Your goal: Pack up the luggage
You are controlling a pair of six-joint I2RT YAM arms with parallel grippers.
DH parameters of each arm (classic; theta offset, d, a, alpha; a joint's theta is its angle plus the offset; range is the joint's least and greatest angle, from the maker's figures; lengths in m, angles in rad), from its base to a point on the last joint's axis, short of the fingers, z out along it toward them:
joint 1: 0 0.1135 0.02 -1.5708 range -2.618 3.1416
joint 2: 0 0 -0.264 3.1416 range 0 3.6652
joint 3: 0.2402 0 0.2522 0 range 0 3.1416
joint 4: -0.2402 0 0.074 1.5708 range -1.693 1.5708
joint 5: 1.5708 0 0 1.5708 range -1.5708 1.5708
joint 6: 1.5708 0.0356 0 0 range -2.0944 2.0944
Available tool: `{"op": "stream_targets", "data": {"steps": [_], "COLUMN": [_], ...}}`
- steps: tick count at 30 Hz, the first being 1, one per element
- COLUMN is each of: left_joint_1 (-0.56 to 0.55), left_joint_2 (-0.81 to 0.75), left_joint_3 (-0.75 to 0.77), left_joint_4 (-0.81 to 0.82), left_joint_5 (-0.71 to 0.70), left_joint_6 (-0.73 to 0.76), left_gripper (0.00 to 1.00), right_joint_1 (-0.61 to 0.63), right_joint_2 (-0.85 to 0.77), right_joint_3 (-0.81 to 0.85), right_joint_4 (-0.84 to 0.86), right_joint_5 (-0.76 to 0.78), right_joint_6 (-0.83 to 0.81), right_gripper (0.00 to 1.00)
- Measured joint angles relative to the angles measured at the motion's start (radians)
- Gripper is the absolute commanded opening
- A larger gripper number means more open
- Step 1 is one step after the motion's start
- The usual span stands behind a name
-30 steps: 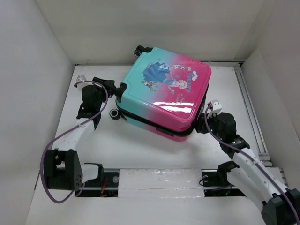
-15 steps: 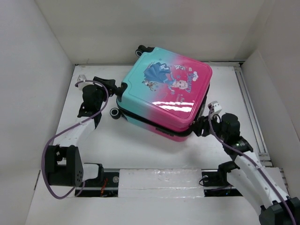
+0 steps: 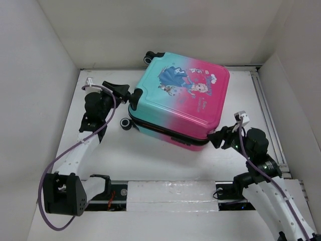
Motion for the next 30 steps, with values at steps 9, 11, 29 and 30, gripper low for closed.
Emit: {"op": "stream_targets", "data": {"steps": [9,11,29,30], "left_joint_1": [-0.011,-0.012,-0.013,-0.013], "left_joint_2": [-0.061,-0.069,-0.047,-0.047], "left_joint_3": [-0.114,-0.131,-0.159,-0.159], "left_joint_4": [-0.038,-0.035,0.074,0.076], "left_joint_5": [0.035,0.04,0.029,0.028], "left_joint_6": [0.024,0.029,-0.022,-0.023], "left_gripper": [0.0,0.0,0.0,0.0], "right_joint_1": [0.005,0.005,0.004,0.002], "right_joint_2": [0.018,-0.032,0.084,0.08], "right_joint_3": [-0.003,-0.003,-0.033,-0.035], "right_joint_4": [-0.035,-0.057,-0.003,0.02], "right_joint_5": [0.176,0.229,0.575,0.562], "right_joint_6": [0.074,0.089,0.237,0.227], "right_gripper": [0.05,0.05,0.43,0.43]}}
